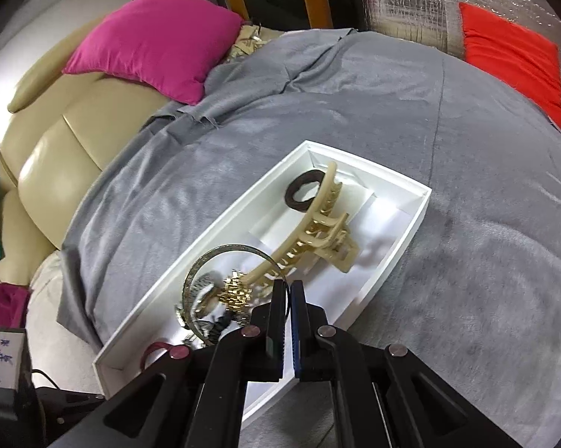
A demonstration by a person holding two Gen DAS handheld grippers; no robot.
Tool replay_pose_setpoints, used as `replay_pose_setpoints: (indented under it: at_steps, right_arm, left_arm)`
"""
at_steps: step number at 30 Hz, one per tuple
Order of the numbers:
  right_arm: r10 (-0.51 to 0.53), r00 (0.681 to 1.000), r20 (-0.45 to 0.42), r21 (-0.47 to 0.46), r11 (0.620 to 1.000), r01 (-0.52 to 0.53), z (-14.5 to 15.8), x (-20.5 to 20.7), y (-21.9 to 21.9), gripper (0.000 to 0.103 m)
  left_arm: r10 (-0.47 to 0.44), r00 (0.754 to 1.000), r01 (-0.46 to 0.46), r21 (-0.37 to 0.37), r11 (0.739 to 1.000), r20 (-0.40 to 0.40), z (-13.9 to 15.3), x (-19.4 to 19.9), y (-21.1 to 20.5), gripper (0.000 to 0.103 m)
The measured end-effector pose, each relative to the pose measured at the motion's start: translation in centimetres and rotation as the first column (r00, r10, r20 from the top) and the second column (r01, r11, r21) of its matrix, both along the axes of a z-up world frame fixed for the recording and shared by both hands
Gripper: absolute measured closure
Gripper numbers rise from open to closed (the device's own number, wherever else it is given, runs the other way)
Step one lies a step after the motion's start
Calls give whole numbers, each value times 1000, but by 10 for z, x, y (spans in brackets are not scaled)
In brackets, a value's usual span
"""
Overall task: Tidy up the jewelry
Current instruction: 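Lower the bangle into the box and open the right tool while the left tool releases the clip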
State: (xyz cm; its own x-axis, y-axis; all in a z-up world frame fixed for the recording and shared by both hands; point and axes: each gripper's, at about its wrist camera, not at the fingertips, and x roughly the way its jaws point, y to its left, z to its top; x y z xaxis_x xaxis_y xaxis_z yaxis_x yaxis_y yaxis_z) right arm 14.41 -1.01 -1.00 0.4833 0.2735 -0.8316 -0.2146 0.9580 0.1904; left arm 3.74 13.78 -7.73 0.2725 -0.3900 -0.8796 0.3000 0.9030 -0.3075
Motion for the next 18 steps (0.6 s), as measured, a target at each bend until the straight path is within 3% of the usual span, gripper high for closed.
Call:
replay_pose_setpoints:
  at_steps: [8,18]
  right_arm:
    - [68,997,-21,-18,998,-68,-9,-13,12,100]
    - [194,980,-37,-117,973,-197,-18,-39,45,100]
  left_arm:
    - [22,1000,-22,4,1000,-5,0,-1,10,84]
    - [72,997,-72,4,997,-21,1,-4,29,84]
